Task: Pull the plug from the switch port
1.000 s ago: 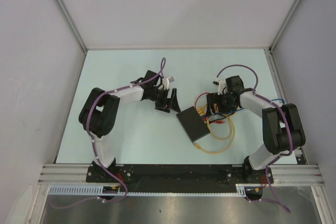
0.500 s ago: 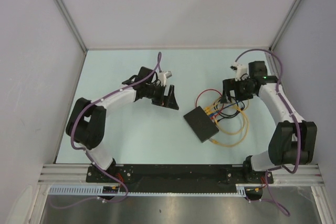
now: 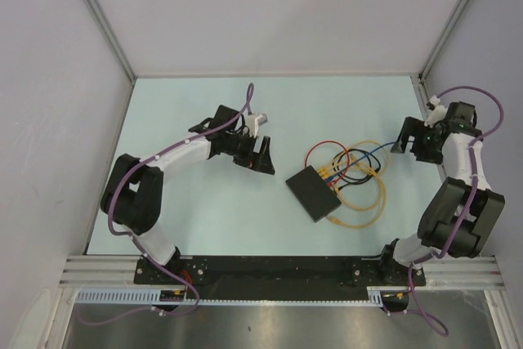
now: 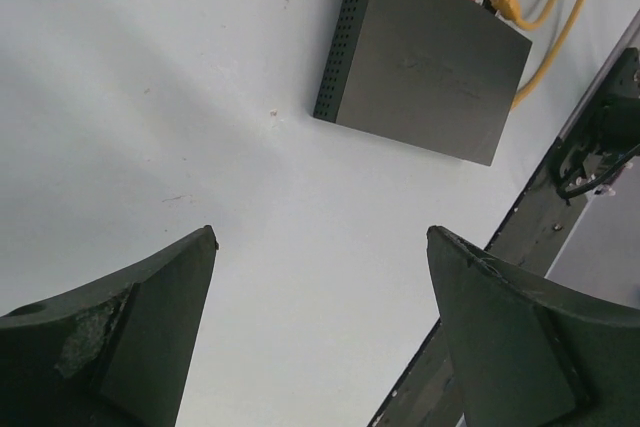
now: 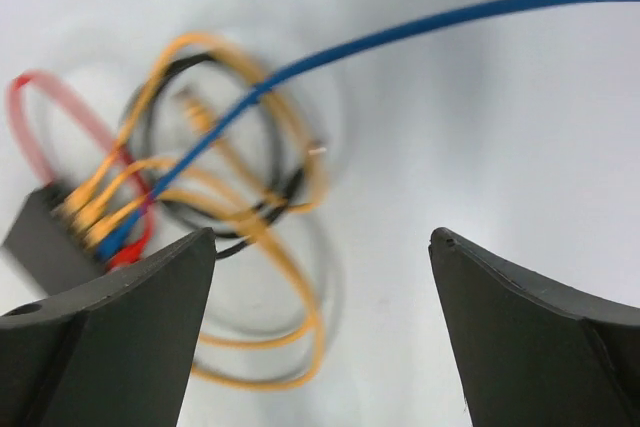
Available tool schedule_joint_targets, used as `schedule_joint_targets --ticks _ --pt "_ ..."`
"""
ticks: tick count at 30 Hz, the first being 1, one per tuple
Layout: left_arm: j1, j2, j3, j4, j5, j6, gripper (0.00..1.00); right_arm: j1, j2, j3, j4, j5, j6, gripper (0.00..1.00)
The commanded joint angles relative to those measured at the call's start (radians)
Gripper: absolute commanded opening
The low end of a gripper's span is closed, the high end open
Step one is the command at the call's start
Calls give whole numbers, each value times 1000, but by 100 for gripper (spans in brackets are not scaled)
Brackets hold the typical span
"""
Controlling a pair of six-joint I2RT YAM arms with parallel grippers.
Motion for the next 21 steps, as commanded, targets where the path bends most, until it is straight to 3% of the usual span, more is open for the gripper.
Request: schedule_joint_targets --ticks 1,5,11,21 --pt "-5 -57 27 -55 -50 104 92 -44 25 29 122 143 -30 91" --pt "0 -57 42 -101 -106 224 92 -37 49 26 185 193 -254 90" --pt "21 -58 53 -108 -152 267 92 -74 106 -5 259 243 -570 91" --pt "23 -86 45 -122 -169 295 93 -71 200 -40 351 200 -780 93"
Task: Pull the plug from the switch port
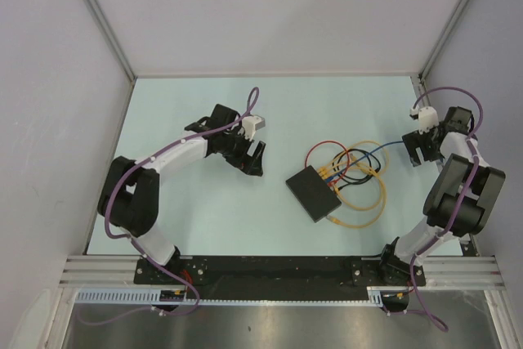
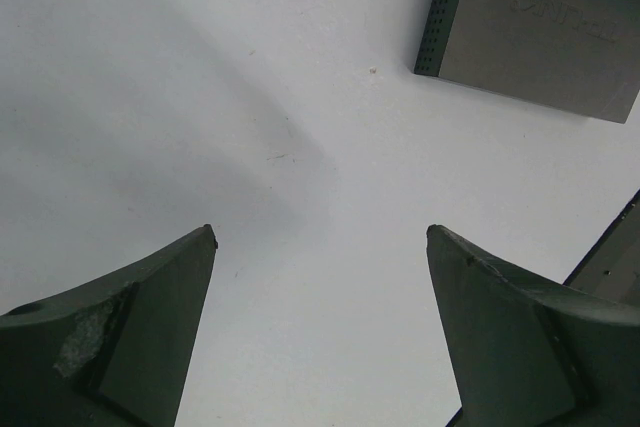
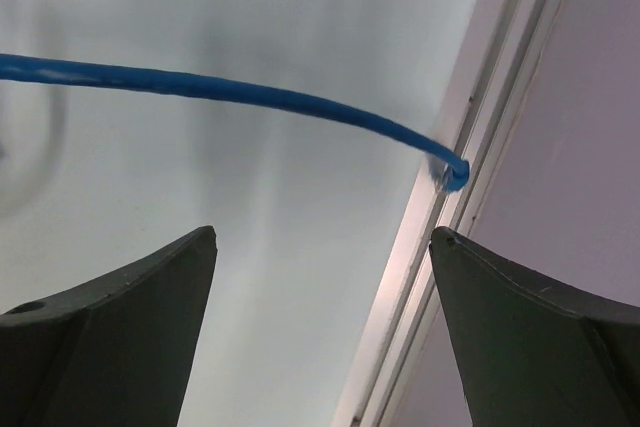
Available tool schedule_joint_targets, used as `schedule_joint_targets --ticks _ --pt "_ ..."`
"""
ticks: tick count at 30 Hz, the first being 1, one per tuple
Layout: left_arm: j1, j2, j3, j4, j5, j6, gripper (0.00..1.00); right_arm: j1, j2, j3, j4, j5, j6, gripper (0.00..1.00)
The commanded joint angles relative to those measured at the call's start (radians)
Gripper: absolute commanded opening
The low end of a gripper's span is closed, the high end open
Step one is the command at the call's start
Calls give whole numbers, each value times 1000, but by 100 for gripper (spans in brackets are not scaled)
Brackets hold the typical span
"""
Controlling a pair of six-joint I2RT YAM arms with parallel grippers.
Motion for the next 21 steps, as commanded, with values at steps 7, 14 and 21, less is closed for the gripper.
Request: schedule_joint_targets --ticks 7,14,21 --pt "4 -88 12 -22 -31 67 93 54 131 -9 252 131 -153 93" --pt "4 -86 22 -37 -51 85 93 84 271 -11 490 331 -214 93" --pt "4 -82 15 -40 -60 94 94 83 323 -11 510 360 -269 39"
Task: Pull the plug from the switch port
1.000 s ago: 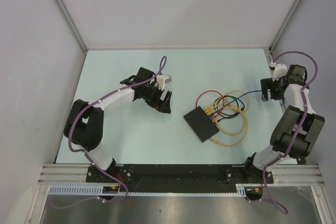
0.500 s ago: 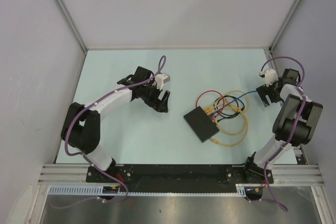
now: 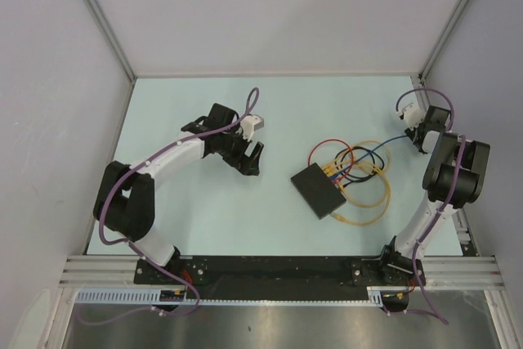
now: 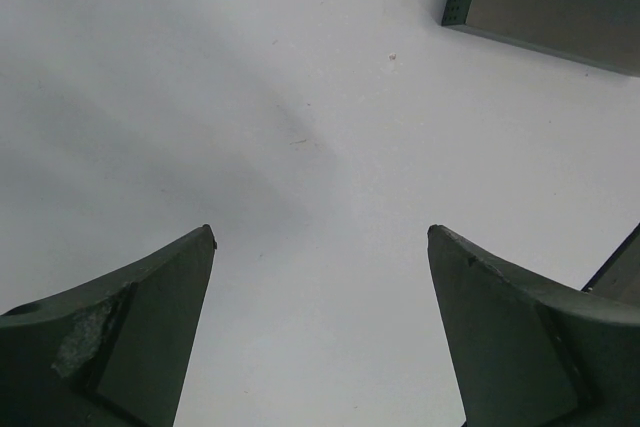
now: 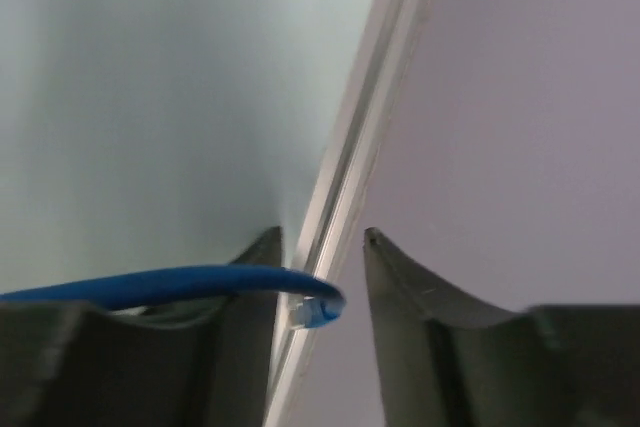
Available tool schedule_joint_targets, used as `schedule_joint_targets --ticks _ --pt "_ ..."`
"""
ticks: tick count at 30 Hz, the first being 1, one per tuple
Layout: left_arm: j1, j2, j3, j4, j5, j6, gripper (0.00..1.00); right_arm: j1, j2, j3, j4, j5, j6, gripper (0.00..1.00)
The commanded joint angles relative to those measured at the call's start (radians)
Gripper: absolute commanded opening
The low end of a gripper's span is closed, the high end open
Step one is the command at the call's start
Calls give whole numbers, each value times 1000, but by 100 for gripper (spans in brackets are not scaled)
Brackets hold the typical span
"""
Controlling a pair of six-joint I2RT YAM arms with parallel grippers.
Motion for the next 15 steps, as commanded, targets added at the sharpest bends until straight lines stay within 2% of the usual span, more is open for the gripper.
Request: schedule_joint_targets --ticks 1,3,7,12,15 --pt "3 -34 15 -1 -6 31 94 -10 56 -9 -32 48 -40 31" --pt "4 -34 14 2 -6 30 93 -17 55 -9 -58 51 -31 17" --pt "4 -30 6 13 -1 24 94 -37 26 -9 -123 36 3 3" --pt "4 -28 -8 24 13 11 94 -16 -111 -21 -155 -42 98 0" --pt "4 -30 -18 38 19 4 94 36 -206 -90 -109 -51 80 0"
